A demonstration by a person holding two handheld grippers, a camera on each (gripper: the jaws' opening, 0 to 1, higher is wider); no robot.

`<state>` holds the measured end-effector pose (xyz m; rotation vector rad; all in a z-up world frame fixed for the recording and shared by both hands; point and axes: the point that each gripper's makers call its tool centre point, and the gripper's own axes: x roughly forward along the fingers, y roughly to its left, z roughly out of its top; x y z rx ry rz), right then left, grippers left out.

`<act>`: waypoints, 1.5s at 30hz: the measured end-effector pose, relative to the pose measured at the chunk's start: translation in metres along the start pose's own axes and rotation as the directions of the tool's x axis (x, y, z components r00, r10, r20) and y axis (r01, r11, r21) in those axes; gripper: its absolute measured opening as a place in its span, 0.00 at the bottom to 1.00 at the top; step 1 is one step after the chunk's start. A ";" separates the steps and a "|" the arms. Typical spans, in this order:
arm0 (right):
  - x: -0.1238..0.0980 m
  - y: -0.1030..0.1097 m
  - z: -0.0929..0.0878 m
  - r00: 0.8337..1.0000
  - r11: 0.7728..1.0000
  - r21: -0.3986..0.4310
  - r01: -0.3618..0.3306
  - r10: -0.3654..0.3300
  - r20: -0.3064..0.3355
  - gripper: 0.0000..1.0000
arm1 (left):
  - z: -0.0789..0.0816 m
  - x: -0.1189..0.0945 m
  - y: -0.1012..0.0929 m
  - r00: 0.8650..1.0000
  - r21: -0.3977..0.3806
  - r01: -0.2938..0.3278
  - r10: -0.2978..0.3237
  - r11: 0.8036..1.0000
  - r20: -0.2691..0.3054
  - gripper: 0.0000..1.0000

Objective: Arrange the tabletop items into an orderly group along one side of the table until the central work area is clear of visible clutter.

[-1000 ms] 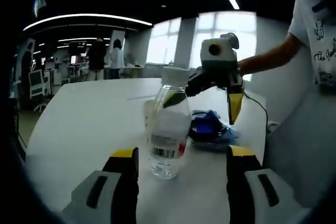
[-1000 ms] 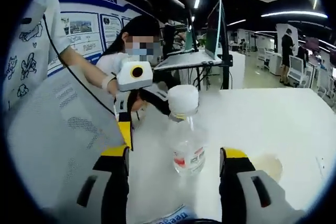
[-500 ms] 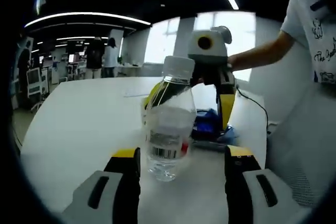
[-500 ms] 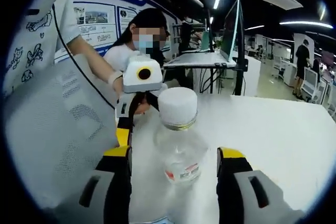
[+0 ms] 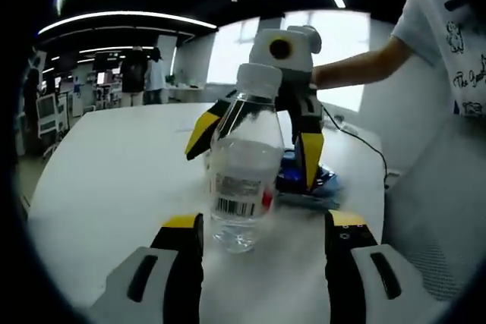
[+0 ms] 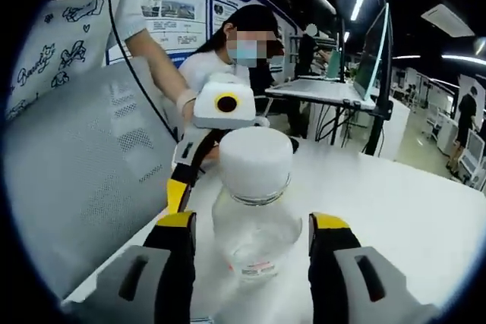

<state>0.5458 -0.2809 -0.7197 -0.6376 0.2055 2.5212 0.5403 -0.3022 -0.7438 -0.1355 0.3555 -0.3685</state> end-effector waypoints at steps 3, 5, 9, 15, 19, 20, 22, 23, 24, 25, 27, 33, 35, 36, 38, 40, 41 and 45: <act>0.003 0.001 -0.002 1.000 1.000 -0.003 -0.020 0.020 0.000 0.55 | -0.001 -0.001 0.001 1.000 -0.012 -0.007 0.007 1.000 0.004 0.62; 0.004 0.005 -0.002 0.999 0.999 -0.011 -0.039 0.039 0.005 0.54 | -0.002 -0.001 0.001 1.000 -0.020 -0.013 0.013 1.000 0.000 0.62; 0.009 0.004 -0.007 0.999 0.999 -0.019 -0.047 0.047 -0.004 0.53 | -0.005 0.000 0.000 1.000 -0.028 -0.012 0.012 1.000 0.000 0.62; 0.011 0.000 -0.008 0.998 0.999 -0.004 -0.048 0.049 0.030 0.50 | -0.007 0.003 -0.003 1.000 -0.040 -0.007 0.007 0.999 -0.003 0.62; 0.012 0.001 -0.006 0.997 0.999 0.000 -0.051 0.051 0.054 0.47 | -0.009 0.006 -0.004 1.000 -0.047 -0.009 0.009 0.999 -0.002 0.62; 0.012 0.001 -0.008 0.997 0.999 0.002 -0.051 0.050 0.051 0.46 | -0.009 0.006 -0.004 1.000 -0.050 -0.009 0.009 0.999 -0.003 0.62; 0.013 0.003 -0.009 0.997 0.999 -0.002 -0.054 0.054 0.049 0.44 | -0.010 0.007 -0.005 1.000 -0.052 -0.006 0.006 0.999 -0.004 0.62; 0.013 0.003 -0.010 0.998 0.999 -0.009 -0.051 0.051 0.046 0.44 | -0.010 0.007 -0.005 1.000 -0.053 -0.006 0.006 0.999 -0.005 0.62; 0.012 0.002 -0.010 0.998 0.999 -0.005 -0.049 0.049 0.045 0.43 | -0.010 0.007 -0.004 1.000 -0.055 -0.007 0.006 0.998 -0.003 0.62; 0.012 0.002 -0.010 0.998 0.999 -0.009 -0.045 0.046 0.049 0.43 | -0.010 0.007 -0.004 1.000 -0.057 -0.007 0.007 0.998 -0.002 0.62; 0.012 0.002 -0.009 0.998 0.999 -0.010 -0.044 0.044 0.050 0.43 | -0.010 0.008 -0.004 1.000 -0.061 -0.006 0.006 0.998 -0.001 0.61; 0.012 0.000 -0.009 0.998 1.000 -0.005 -0.020 0.020 0.058 0.41 | -0.009 0.009 -0.004 1.000 -0.064 -0.006 0.007 0.998 0.006 0.61; 0.012 0.000 -0.008 0.998 1.000 0.006 -0.012 0.012 0.061 0.41 | -0.009 0.009 -0.004 1.000 -0.066 -0.006 0.007 0.998 0.007 0.61; 0.012 0.000 -0.008 0.998 1.000 0.008 -0.007 0.006 0.064 0.41 | -0.008 0.009 -0.003 1.000 -0.068 -0.007 0.008 0.998 0.008 0.61; 0.013 -0.001 -0.007 0.998 1.000 0.014 0.003 -0.004 0.068 0.41 | -0.008 0.009 -0.003 1.000 -0.070 -0.009 0.009 0.997 0.009 0.61; 0.014 -0.002 -0.007 0.997 1.000 0.027 0.016 -0.018 0.073 0.40 | -0.008 0.008 -0.002 1.000 -0.071 -0.011 0.012 0.997 0.010 0.62; 0.014 -0.003 -0.007 0.997 0.999 0.028 0.027 -0.029 0.077 0.40 | -0.009 0.008 -0.002 1.000 -0.074 -0.011 0.012 0.997 0.010 0.62; 0.013 -0.003 -0.006 0.994 0.997 0.048 0.053 -0.057 0.090 0.39 | -0.009 0.008 -0.001 1.000 -0.077 -0.014 0.015 0.997 0.009 0.61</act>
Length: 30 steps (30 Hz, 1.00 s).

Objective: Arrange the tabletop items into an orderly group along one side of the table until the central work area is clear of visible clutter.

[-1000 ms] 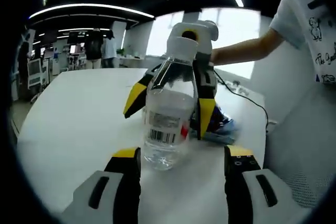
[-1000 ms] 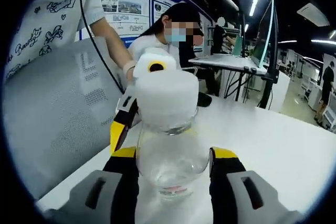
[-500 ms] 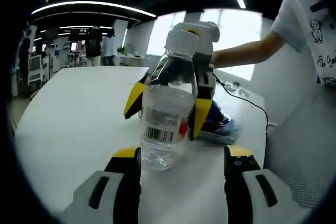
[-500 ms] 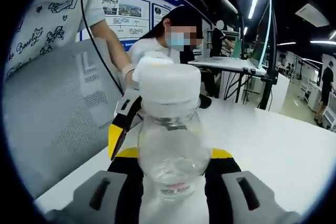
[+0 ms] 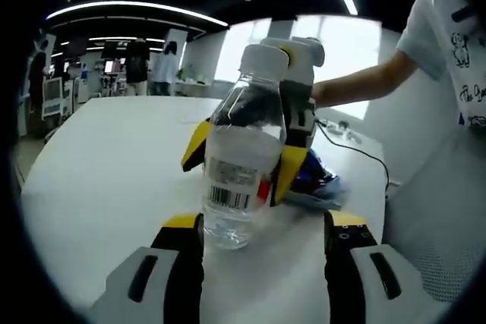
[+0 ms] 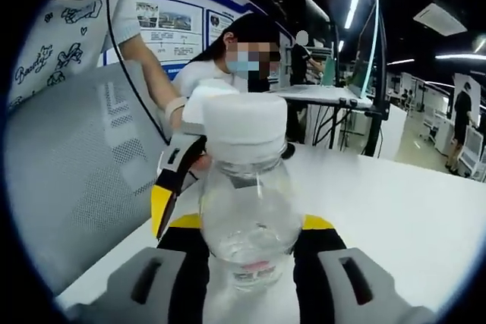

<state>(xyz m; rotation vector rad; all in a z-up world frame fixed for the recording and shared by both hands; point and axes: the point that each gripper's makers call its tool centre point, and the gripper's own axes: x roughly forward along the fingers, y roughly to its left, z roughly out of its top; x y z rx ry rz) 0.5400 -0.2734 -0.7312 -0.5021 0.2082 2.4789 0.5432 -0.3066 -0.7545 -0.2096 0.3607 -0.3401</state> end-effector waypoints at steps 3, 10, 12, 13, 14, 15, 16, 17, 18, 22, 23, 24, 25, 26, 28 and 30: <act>0.001 -0.001 0.001 1.000 1.000 0.004 0.030 -0.030 0.008 0.39 | 0.000 0.000 0.000 1.000 -0.001 -0.001 0.001 1.000 0.000 0.61; 0.001 -0.008 0.002 0.993 0.993 0.050 0.110 -0.112 0.036 0.38 | 0.000 0.001 0.004 1.000 -0.007 -0.007 0.007 1.000 0.004 0.61; 0.000 -0.011 0.004 0.987 0.987 0.051 0.149 -0.152 0.047 0.38 | 0.000 0.001 0.005 1.000 -0.007 -0.010 0.011 1.000 0.005 0.61; -0.001 -0.014 0.006 0.981 0.981 0.074 0.181 -0.185 0.055 0.38 | 0.000 0.001 0.005 1.000 -0.008 -0.013 0.013 1.000 0.006 0.61; -0.002 -0.016 0.010 0.976 0.977 0.081 0.196 -0.202 0.076 0.38 | 0.000 0.001 0.005 1.000 -0.008 -0.013 0.013 1.000 0.006 0.61; -0.003 -0.018 0.011 0.973 0.972 0.108 0.209 -0.218 0.082 0.38 | 0.000 0.000 0.006 1.000 -0.008 -0.017 0.017 1.000 0.006 0.62; -0.005 -0.026 0.014 0.962 0.962 0.121 0.244 -0.255 0.093 0.38 | 0.000 0.000 0.007 1.000 -0.010 -0.018 0.018 1.000 0.006 0.61; -0.006 -0.030 0.015 0.957 0.957 0.125 0.262 -0.275 0.096 0.38 | -0.001 0.000 0.007 1.000 -0.012 -0.018 0.018 1.000 0.006 0.61; -0.010 -0.037 0.015 0.943 0.941 0.138 0.309 -0.322 0.079 0.38 | -0.001 -0.001 0.008 1.000 -0.015 -0.020 0.020 1.000 0.007 0.61; -0.019 -0.061 0.026 0.893 0.895 0.187 0.405 -0.431 0.127 0.38 | -0.001 -0.002 0.009 1.000 -0.021 -0.027 0.027 0.999 0.011 0.61; -0.021 -0.066 0.030 0.882 0.889 0.169 0.426 -0.450 0.141 0.38 | -0.001 -0.003 0.010 1.000 -0.025 -0.028 0.028 0.999 0.013 0.61; -0.022 -0.070 0.029 0.878 0.880 0.187 0.436 -0.462 0.127 0.38 | 0.000 -0.003 0.010 0.999 -0.034 -0.028 0.029 0.999 0.016 0.61; -0.023 -0.073 0.030 0.874 0.879 0.183 0.441 -0.466 0.134 0.38 | -0.001 -0.003 0.010 0.999 -0.032 -0.028 0.028 0.999 0.016 0.61; -0.023 -0.076 0.030 0.872 0.877 0.182 0.445 -0.471 0.136 0.38 | -0.001 -0.003 0.010 0.999 -0.029 -0.028 0.028 0.999 0.014 0.61; -0.025 -0.085 0.027 0.858 0.860 0.185 0.475 -0.499 0.119 0.38 | -0.001 -0.003 0.010 1.000 -0.034 -0.027 0.028 0.999 0.013 0.61; -0.025 -0.092 0.023 0.854 0.855 0.163 0.493 -0.511 0.101 0.38 | -0.001 -0.002 0.010 0.999 -0.038 -0.028 0.028 0.999 0.016 0.61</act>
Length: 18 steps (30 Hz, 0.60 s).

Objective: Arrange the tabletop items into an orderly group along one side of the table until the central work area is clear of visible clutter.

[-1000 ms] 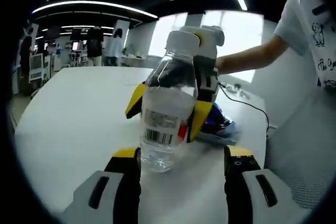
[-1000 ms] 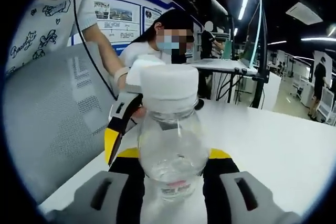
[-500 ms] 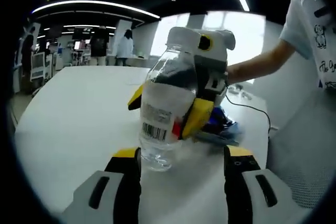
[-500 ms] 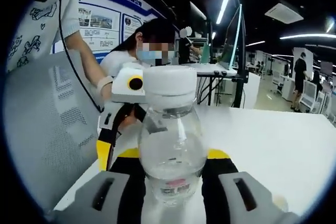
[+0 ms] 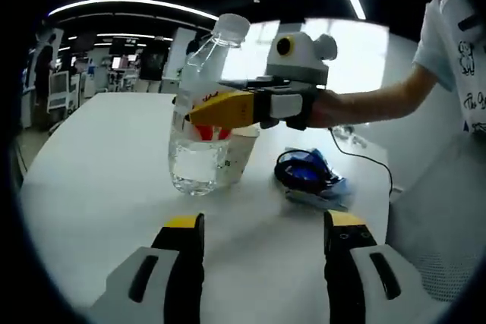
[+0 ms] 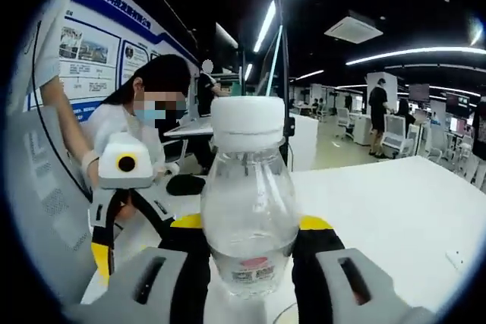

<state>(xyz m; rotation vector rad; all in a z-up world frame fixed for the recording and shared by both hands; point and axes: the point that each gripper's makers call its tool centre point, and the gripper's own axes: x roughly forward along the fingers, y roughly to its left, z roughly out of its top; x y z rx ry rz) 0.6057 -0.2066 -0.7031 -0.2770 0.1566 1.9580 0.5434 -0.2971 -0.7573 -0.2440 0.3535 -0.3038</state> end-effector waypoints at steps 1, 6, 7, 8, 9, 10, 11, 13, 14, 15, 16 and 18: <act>0.000 0.001 0.000 1.000 1.000 -0.007 0.004 -0.004 -0.008 0.38 | 0.000 0.000 0.000 1.000 -0.002 0.000 0.000 1.000 0.001 0.61; 0.001 -0.010 -0.006 0.998 0.998 0.014 0.062 -0.061 -0.020 0.38 | -0.002 0.000 0.001 1.000 -0.009 -0.003 0.003 1.000 0.002 0.61; 0.000 -0.011 -0.007 0.997 0.997 0.010 0.071 -0.071 -0.023 0.38 | -0.002 0.000 0.001 1.000 -0.011 -0.004 0.004 1.000 0.003 0.61; 0.000 -0.013 -0.009 0.997 0.997 0.012 0.077 -0.077 -0.025 0.38 | -0.003 0.000 0.001 1.000 -0.015 -0.005 0.005 1.000 0.002 0.61; 0.000 -0.014 -0.009 0.996 0.996 0.019 0.082 -0.081 -0.023 0.38 | -0.003 0.000 0.001 1.000 -0.017 -0.005 0.005 1.000 0.003 0.61; 0.000 -0.017 -0.009 0.995 0.995 0.033 0.097 -0.097 -0.016 0.38 | -0.003 0.000 0.001 1.000 -0.018 -0.005 0.005 1.000 0.003 0.61; 0.001 -0.018 -0.010 0.995 0.995 0.037 0.095 -0.095 -0.019 0.38 | -0.004 0.001 0.001 1.000 -0.020 -0.004 0.004 1.000 0.003 0.61; 0.002 -0.020 -0.011 0.995 0.994 0.032 0.100 -0.099 -0.019 0.38 | -0.005 0.001 0.001 1.000 -0.020 -0.004 0.004 1.000 0.001 0.61; 0.003 -0.020 -0.012 0.995 0.995 0.025 0.097 -0.096 -0.024 0.38 | -0.005 0.001 0.001 1.000 -0.022 -0.004 0.004 1.000 -0.001 0.61; 0.003 -0.021 -0.011 0.994 0.994 0.012 0.105 -0.105 -0.023 0.38 | -0.005 0.002 0.001 1.000 -0.024 -0.003 0.003 1.000 0.001 0.61; 0.003 -0.020 -0.012 0.995 0.995 0.009 0.099 -0.099 -0.028 0.38 | -0.005 0.002 0.001 1.000 -0.024 -0.002 0.002 1.000 0.002 0.61; 0.003 -0.019 -0.013 0.995 0.995 0.013 0.101 -0.101 -0.029 0.38 | -0.005 0.002 0.001 1.000 -0.026 -0.002 0.002 1.000 0.001 0.60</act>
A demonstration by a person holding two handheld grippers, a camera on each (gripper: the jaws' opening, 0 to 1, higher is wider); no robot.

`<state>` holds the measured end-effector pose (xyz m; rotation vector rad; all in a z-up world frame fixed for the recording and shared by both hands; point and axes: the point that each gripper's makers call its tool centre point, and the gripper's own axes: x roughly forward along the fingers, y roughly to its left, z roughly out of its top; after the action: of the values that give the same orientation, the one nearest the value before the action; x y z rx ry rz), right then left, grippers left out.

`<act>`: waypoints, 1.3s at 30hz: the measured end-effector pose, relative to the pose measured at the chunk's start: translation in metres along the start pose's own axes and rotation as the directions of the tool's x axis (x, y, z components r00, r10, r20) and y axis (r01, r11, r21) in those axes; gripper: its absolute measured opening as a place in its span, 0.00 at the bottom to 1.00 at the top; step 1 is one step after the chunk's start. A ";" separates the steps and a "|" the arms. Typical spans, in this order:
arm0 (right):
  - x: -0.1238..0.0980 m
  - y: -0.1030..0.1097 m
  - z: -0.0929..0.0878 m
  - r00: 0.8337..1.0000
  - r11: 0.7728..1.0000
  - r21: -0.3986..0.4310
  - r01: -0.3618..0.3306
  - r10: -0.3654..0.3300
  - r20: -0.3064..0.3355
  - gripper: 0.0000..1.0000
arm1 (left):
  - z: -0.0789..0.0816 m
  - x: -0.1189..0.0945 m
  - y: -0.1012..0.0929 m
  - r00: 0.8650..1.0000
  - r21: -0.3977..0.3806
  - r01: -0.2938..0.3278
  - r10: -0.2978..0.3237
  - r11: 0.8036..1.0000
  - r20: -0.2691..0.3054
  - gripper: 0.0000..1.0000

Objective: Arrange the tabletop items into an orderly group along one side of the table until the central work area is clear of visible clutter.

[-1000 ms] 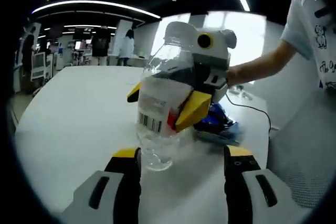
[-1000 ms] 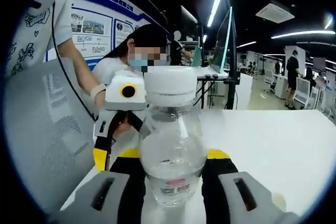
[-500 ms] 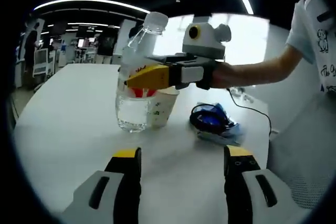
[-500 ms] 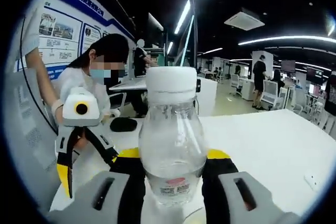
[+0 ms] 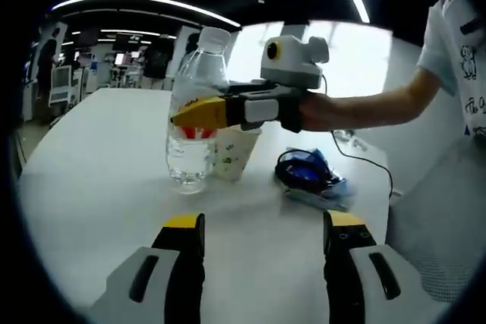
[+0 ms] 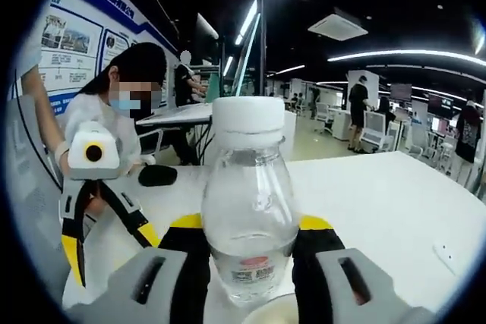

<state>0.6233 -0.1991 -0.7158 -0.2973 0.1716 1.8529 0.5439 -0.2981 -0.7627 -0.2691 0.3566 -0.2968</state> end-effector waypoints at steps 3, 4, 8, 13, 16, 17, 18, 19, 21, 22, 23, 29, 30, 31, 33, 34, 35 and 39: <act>0.001 -0.001 -0.003 1.000 1.000 0.016 -0.003 0.003 0.001 0.38 | 0.000 0.001 0.000 1.000 -0.002 0.002 -0.002 1.000 0.000 0.60; 0.002 -0.001 -0.004 1.000 1.000 0.015 -0.002 0.002 -0.004 0.38 | 0.000 0.001 0.000 1.000 -0.002 0.002 -0.002 1.000 0.003 0.60; 0.002 0.000 -0.005 1.000 1.000 0.002 0.002 -0.002 -0.005 0.38 | 0.000 0.000 0.000 1.000 -0.006 0.000 0.000 1.000 0.007 0.61; 0.001 -0.003 -0.008 1.000 1.000 -0.004 0.014 -0.014 -0.015 0.39 | -0.002 -0.001 0.000 1.000 -0.013 -0.002 0.002 1.000 0.004 0.60; 0.002 -0.006 -0.010 1.000 1.000 -0.004 0.025 -0.025 -0.015 0.39 | -0.003 -0.001 -0.001 1.000 -0.016 0.000 0.000 1.000 0.003 0.60; 0.001 -0.006 -0.010 1.000 1.000 0.000 0.027 -0.027 -0.015 0.39 | -0.003 -0.001 -0.002 1.000 -0.017 -0.001 0.001 1.000 0.002 0.60; 0.001 -0.006 -0.010 0.999 1.000 0.001 0.031 -0.031 -0.014 0.39 | -0.003 -0.001 -0.002 1.000 -0.019 -0.001 0.001 1.000 0.002 0.60; 0.001 -0.006 -0.010 0.999 1.000 0.002 0.031 -0.031 -0.015 0.39 | -0.003 -0.001 -0.002 1.000 -0.020 -0.002 0.002 1.000 0.003 0.60; 0.001 -0.007 -0.010 0.999 0.999 -0.004 0.039 -0.039 -0.015 0.39 | -0.005 -0.001 -0.002 1.000 -0.021 -0.003 0.003 1.000 -0.002 0.60; 0.001 -0.007 -0.011 0.999 0.999 -0.006 0.036 -0.037 -0.022 0.39 | -0.004 -0.001 -0.002 1.000 -0.022 -0.001 0.001 1.000 0.002 0.60; 0.001 -0.007 -0.011 0.999 0.999 -0.005 0.040 -0.040 -0.019 0.39 | -0.004 -0.001 -0.002 1.000 -0.021 -0.001 0.001 1.000 0.003 0.59; 0.001 -0.012 -0.012 0.999 0.999 0.016 0.047 -0.046 -0.013 0.39 | -0.004 -0.001 -0.002 1.000 -0.027 -0.003 0.003 1.000 -0.002 0.60; 0.001 -0.013 -0.013 0.999 0.999 0.015 0.051 -0.050 -0.014 0.39 | -0.004 -0.001 -0.002 1.000 -0.028 -0.002 0.002 1.000 0.000 0.60; 0.001 -0.013 -0.012 0.999 0.999 0.010 0.052 -0.052 -0.013 0.39 | -0.003 -0.001 -0.002 1.000 -0.026 -0.001 0.001 1.000 0.003 0.60; 0.001 -0.014 -0.012 0.998 0.998 0.015 0.060 -0.059 -0.010 0.39 | -0.003 0.000 -0.003 1.000 -0.026 0.002 -0.002 1.000 0.001 0.60; 0.001 -0.014 -0.012 0.998 0.998 0.018 0.060 -0.060 -0.008 0.39 | -0.003 0.000 -0.003 1.000 -0.026 0.002 -0.002 1.000 0.001 0.60; 0.001 -0.015 -0.013 0.998 0.998 0.022 0.062 -0.062 -0.008 0.39 | -0.003 0.000 -0.003 1.000 -0.027 0.002 -0.002 1.000 0.001 0.60; 0.001 -0.015 -0.012 0.998 0.998 0.024 0.060 -0.059 -0.006 0.39 | -0.002 0.000 -0.003 1.000 -0.030 0.002 -0.002 1.000 0.004 0.59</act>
<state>0.6392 -0.1972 -0.7275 -0.2877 0.1868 1.7900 0.5425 -0.3011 -0.7639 -0.2994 0.3570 -0.2929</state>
